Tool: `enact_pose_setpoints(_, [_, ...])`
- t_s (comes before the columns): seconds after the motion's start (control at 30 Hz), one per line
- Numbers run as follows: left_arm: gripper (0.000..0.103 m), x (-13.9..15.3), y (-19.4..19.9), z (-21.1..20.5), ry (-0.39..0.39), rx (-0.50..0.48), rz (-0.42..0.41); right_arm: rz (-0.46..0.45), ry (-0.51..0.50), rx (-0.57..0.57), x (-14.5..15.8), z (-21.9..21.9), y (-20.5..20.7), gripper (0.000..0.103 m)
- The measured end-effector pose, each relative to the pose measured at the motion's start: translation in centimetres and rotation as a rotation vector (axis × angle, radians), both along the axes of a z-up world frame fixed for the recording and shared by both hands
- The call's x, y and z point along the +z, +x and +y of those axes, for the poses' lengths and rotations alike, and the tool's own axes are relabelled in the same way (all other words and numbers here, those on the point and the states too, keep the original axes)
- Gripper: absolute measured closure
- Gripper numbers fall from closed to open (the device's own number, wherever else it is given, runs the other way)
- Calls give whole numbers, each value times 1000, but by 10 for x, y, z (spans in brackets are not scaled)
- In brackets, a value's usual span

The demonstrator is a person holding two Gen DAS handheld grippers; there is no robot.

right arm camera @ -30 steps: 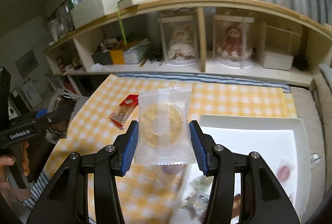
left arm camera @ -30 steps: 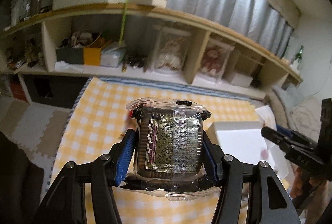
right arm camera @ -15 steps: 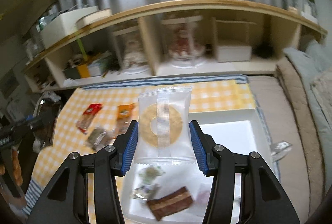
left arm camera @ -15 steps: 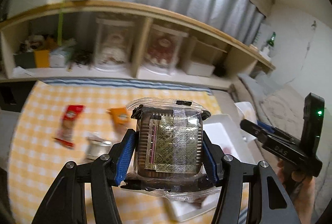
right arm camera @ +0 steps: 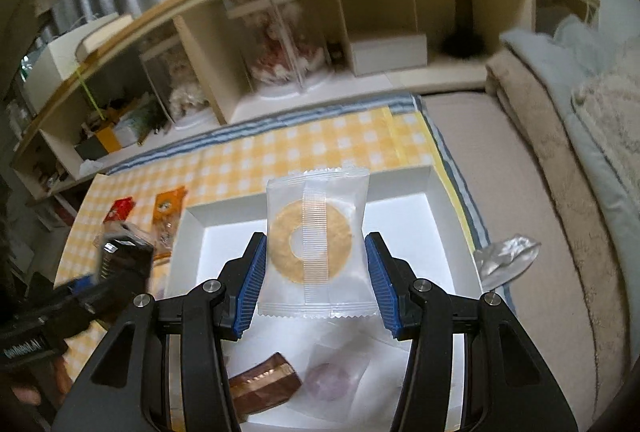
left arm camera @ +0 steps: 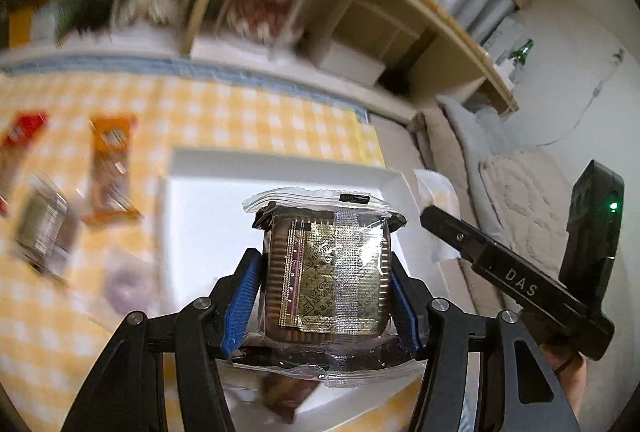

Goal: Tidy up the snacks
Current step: 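Carry both snacks over the white tray and lower them, then open both grippers to release the snacks into the tray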

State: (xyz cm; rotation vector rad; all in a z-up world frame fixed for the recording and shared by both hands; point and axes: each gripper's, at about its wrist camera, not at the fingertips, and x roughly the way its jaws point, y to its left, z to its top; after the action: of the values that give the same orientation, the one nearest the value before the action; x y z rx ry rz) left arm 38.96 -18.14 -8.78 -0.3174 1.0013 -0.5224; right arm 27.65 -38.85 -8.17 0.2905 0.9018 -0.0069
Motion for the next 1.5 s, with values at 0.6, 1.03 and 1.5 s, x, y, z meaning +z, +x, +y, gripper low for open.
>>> enact_pose_setpoints(0.6, [45, -102, 121, -49, 44, 58, 164, 128, 121, 7, -51, -14, 17, 52])
enact_pose_setpoints(1.03, [21, -92, 135, -64, 119, 4, 62, 185, 224, -33, -74, -24, 26, 12])
enact_pose_setpoints(1.5, [0, -54, 56, -39, 172, -26, -9, 195, 134, -23, -58, -25, 5, 8])
